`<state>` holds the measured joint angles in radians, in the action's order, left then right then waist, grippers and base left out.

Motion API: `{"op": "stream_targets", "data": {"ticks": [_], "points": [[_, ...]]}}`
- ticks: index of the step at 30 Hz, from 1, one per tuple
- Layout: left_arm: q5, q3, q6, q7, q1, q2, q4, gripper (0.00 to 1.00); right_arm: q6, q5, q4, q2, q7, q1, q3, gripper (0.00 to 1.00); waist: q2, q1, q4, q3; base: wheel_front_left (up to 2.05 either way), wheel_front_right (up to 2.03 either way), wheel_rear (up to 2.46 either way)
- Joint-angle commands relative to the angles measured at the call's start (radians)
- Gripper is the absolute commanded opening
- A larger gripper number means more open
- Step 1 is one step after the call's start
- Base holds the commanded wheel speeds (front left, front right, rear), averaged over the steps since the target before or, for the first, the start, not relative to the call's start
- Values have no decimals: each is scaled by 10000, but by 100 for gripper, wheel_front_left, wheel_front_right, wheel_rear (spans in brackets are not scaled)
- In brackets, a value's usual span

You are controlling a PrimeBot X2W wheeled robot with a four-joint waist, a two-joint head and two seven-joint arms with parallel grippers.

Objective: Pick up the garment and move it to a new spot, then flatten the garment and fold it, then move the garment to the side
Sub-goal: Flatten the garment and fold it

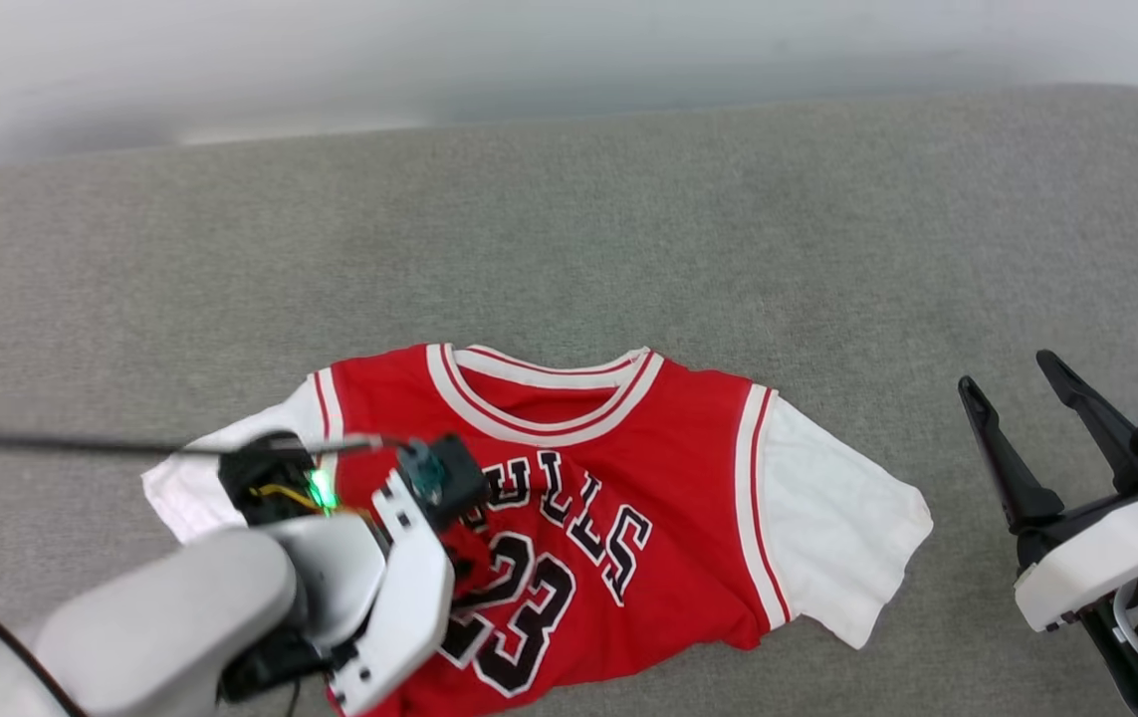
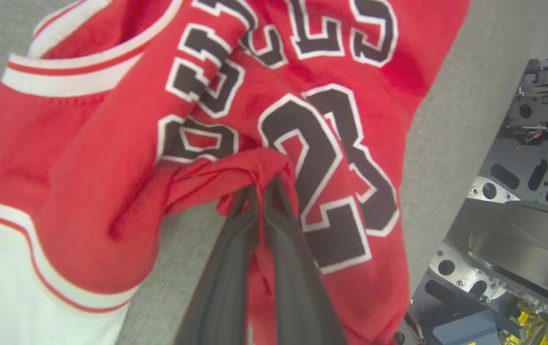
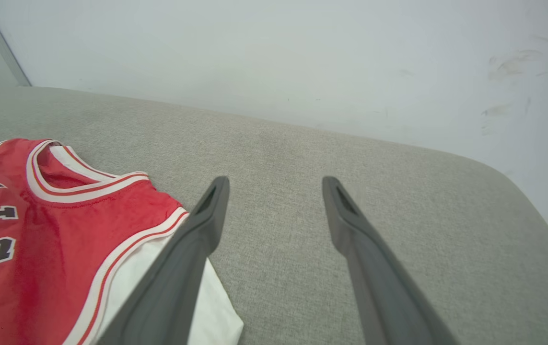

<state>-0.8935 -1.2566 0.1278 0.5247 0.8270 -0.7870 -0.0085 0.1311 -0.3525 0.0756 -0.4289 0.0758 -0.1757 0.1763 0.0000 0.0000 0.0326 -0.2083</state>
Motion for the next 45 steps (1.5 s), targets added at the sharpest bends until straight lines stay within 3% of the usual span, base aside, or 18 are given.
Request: {"op": "stream_targets", "data": {"ticks": [1,12,15,16,17,18,23,32,37,45], "points": [[97,-50,-65,-169,-334,72,-159,0,-7,-45,-1,-26,9,142,-57,100,0,0,-116,167,0,0,0],[766,-218,-67,-545,-2180,1729,-545,0,-7,-133,11,46,-108,415,-250,100,0,0,-307,231,0,0,0],[936,-219,-38,-396,-2393,1945,-227,0,-7,-149,85,84,-124,472,-248,100,0,0,-323,235,0,0,0],[1037,-218,-29,-390,-2430,1990,-90,5,-7,-144,107,91,-127,485,-237,100,0,0,-320,254,0,0,0],[1165,-215,-23,-509,-2432,2039,8,97,-7,-140,132,96,-125,512,-228,100,0,0,-325,291,0,0,0],[1200,-209,-29,-612,-2456,2055,99,100,-7,-143,157,101,-118,546,-229,100,0,0,-336,345,0,0,0],[795,397,-271,-778,-2178,1562,-327,100,-7,-128,231,146,-95,765,-359,100,0,0,-468,643,0,0,0],[772,1567,-934,-32,-1022,-272,-1604,100,-7,-15,220,351,-37,956,-488,100,0,0,-718,772,0,0,0],[74,2396,-1117,387,-520,-1413,-1787,100,-7,24,176,389,30,811,-491,100,0,0,-773,491,0,0,0],[-870,2765,-1035,1184,-214,-2020,-1192,100,-7,26,192,274,87,541,-475,100,0,0,-764,52,0,0,0]]}}
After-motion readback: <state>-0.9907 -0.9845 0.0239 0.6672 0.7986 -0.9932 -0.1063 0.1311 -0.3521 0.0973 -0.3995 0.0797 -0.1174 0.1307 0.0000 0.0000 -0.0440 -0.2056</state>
